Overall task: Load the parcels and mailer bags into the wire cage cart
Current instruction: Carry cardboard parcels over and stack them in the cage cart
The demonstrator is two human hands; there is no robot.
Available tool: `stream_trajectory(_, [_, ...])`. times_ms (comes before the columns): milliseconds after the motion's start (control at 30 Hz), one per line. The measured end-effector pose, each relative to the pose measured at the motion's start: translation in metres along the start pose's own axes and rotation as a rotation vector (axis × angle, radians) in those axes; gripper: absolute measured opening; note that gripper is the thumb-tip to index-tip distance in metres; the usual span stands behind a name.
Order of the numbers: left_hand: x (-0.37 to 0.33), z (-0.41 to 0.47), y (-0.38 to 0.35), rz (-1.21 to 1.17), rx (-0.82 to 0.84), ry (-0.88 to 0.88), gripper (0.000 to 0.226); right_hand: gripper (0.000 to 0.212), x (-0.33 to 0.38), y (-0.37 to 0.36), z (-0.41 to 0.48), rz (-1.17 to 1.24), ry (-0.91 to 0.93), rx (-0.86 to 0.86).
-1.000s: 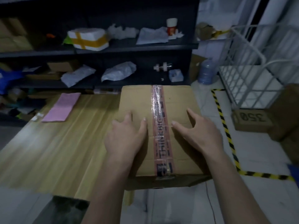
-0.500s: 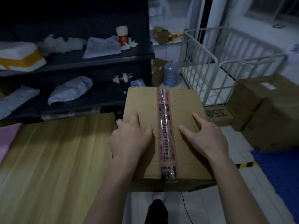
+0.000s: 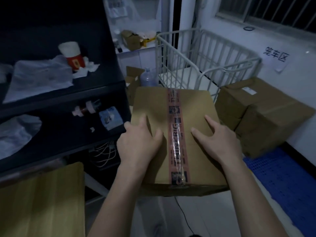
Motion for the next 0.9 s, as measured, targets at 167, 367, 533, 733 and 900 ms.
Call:
stream_trajectory(167, [-0.049,0.06,-0.01,0.012,0.003,-0.101,0.064,0.083,-0.019,0.015,0.047,0.054,-0.086,-0.054])
stream_trajectory(367, [-0.12,0.132,-0.045,-0.006,0.113,-0.185,0.068,0.083,-0.055,0.033,0.118,0.063,-0.171,-0.087])
stream_trajectory(533, [-0.193,0.189,-0.068,-0.016,0.113,-0.219,0.051,0.081,-0.088,0.058,0.201,0.077,-0.214,-0.092])
stream_trajectory(733, [-0.299,0.256,-0.078,0.041,0.08,-0.297,0.055,0.081,-0.124,0.109,0.28,0.107,-0.273,-0.146])
stream_trajectory(900, [-0.363,0.288,-0.082,0.071,0.047,-0.389,0.057,0.082,-0.146,0.146,0.325,0.114,-0.298,-0.213])
Point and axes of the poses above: each hand's wrist, its own z-axis towards the middle knuckle, its own y-axis out of the back of the hand, x = y × z, the point moved 5 cm from there along z, towards the middle knuckle, and after that the axes turned 10 degrees about z, right-handed, at the moved point
